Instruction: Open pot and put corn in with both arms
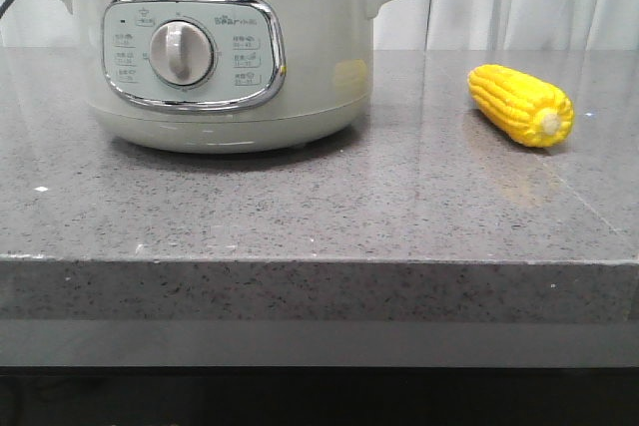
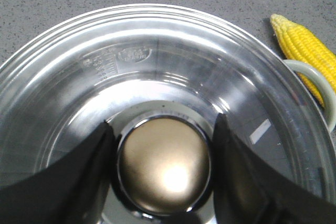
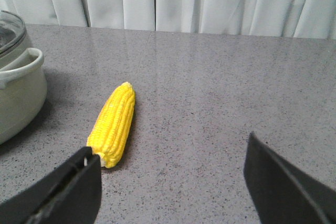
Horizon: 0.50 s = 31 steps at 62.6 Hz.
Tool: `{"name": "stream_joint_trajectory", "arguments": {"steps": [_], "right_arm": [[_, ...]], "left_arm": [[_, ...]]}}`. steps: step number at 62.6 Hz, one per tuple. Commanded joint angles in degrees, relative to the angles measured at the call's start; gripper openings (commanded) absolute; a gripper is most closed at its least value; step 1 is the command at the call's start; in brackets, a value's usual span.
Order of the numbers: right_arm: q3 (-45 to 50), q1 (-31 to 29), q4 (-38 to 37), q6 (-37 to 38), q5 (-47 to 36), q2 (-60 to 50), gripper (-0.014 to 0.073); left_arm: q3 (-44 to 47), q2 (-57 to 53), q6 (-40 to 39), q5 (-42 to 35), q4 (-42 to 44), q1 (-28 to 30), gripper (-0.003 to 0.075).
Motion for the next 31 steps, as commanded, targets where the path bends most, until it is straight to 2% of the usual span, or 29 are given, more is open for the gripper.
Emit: {"name": "stream_joint_trajectory", "arguments": {"steps": [1, 31], "right_arm": [[-1.94, -0.26, 0.07, -0.06, -4.23, 0.57, 0.0575], [-1.94, -0.26, 0.07, -0.06, -4.01, 0.57, 0.0575]], "left_arm": [[-1.78, -3.17, -0.09, -3.25, -0.64, -0.33, 0.0095], [-4.62, -7.85, -0.68, -3.32, -0.22, 0.45, 0.0095]]}}
